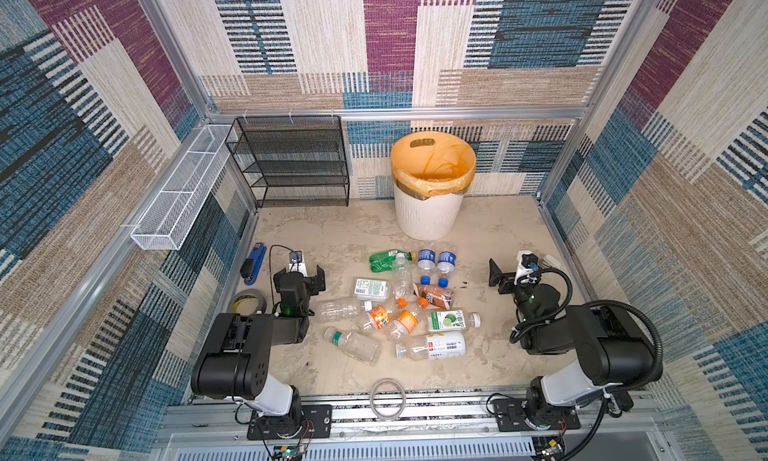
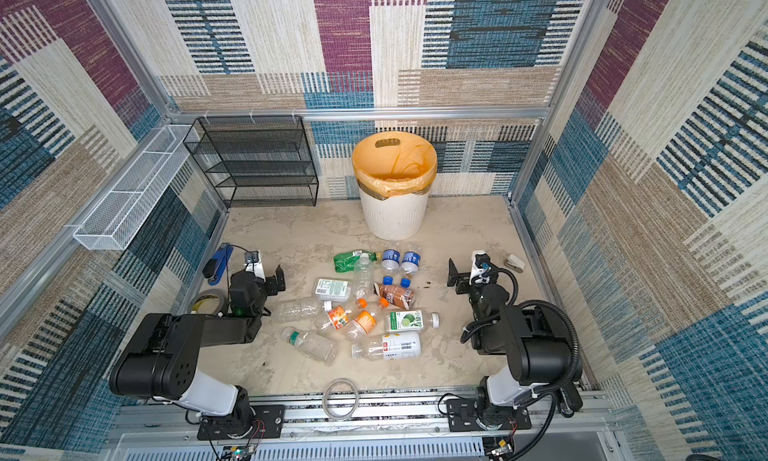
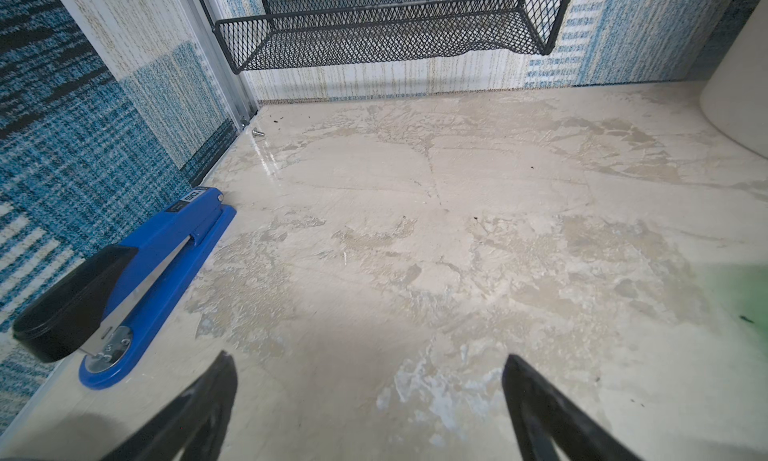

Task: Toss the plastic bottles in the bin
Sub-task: 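Move right gripper toward blue-label bottles by the bin while left gripper advances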

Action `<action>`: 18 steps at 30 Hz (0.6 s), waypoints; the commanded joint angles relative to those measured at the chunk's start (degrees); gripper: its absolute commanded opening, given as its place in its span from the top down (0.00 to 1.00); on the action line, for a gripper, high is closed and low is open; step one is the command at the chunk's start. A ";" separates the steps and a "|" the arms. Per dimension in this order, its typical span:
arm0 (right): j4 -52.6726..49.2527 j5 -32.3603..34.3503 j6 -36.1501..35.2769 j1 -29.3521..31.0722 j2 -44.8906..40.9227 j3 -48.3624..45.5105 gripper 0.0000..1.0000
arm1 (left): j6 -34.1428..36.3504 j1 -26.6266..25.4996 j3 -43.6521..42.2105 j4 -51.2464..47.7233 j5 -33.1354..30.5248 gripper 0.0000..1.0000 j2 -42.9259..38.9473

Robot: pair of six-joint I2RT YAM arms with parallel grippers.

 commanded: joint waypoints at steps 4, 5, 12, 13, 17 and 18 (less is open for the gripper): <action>1.08 -0.40 0.55 -0.02 -0.03 0.12 0.01 | 0.02 0.10 0.64 -0.69 0.42 0.00 0.02; 1.07 -0.40 0.55 -0.03 -0.09 0.11 0.01 | -0.10 0.19 0.69 -0.73 0.54 0.00 0.02; 0.88 -1.50 0.81 -0.46 0.00 0.34 0.01 | -0.35 0.61 1.15 -1.59 1.32 0.00 0.02; 0.89 -1.56 0.81 -0.55 0.01 0.29 0.01 | -0.45 0.71 1.27 -1.83 1.55 0.01 0.10; 0.66 -1.39 0.81 -0.49 -0.01 0.65 0.01 | -0.68 1.25 1.45 -2.40 2.36 0.09 -0.07; 0.06 -0.24 1.18 -0.54 -0.17 0.62 0.03 | -0.75 1.25 1.27 -2.23 2.35 0.11 -0.07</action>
